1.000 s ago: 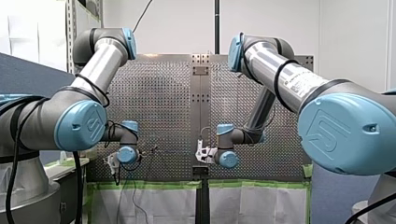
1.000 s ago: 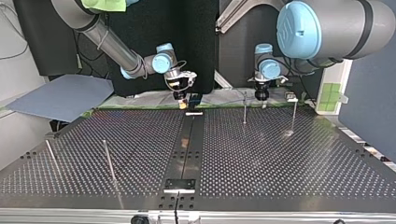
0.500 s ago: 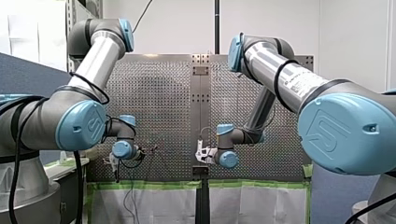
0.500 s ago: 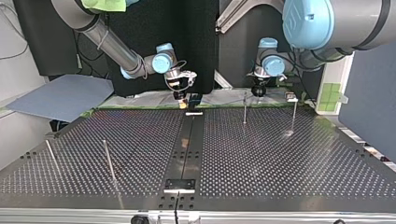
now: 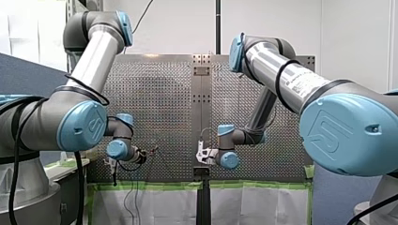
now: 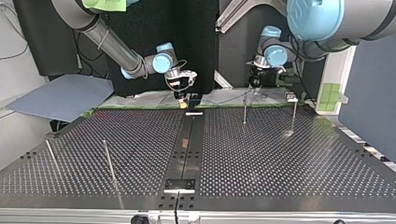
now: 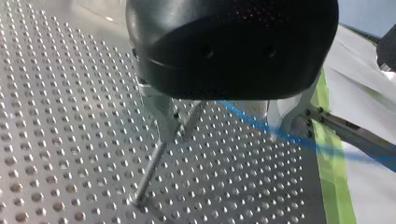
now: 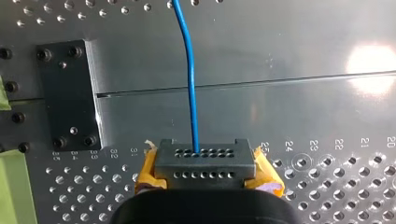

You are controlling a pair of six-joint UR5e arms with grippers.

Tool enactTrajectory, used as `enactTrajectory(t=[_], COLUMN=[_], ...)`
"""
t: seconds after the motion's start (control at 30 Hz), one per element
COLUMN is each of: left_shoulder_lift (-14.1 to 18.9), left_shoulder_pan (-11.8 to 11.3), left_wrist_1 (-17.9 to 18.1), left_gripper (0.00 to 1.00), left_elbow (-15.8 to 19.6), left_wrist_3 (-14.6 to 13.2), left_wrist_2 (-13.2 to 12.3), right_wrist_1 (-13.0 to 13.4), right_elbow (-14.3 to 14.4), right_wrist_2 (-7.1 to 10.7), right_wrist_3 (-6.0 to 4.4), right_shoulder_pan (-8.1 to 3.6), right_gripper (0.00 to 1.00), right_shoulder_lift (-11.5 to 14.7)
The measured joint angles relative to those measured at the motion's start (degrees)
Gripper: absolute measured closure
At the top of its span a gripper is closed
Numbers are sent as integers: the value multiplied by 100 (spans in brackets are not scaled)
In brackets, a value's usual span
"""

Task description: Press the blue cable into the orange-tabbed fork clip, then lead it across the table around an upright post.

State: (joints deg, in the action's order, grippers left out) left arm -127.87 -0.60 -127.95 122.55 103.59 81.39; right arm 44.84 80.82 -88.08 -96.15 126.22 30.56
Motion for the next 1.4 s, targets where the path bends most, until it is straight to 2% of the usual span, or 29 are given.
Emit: enactTrajectory(t=[0.17,0.47,0.6,0.93,1.4], left_shoulder_lift=[219,573,597,596,572], left_shoulder_pan=[27,90,144,239,408], left_wrist_1=[166,213,217,354,387], left_gripper=[0,0,0,0,0], left_elbow=[187,274,318,475,479], left_wrist_3=[104,161,207,218,184], left_wrist_2=[-91,-167,-144,103,202], right_wrist_1=[-1,-4,-14,-27,-28], right_elbow=[1,0,1,0,0], right_wrist_2=[0,4,4,0,0], right_wrist_3=[-8,-23,-30,-51,-98], right_shoulder_pan=[3,-10,-12,-4,11], right_gripper=[100,100,100,100,100], right_shoulder_lift=[0,0,0,-5,-12])
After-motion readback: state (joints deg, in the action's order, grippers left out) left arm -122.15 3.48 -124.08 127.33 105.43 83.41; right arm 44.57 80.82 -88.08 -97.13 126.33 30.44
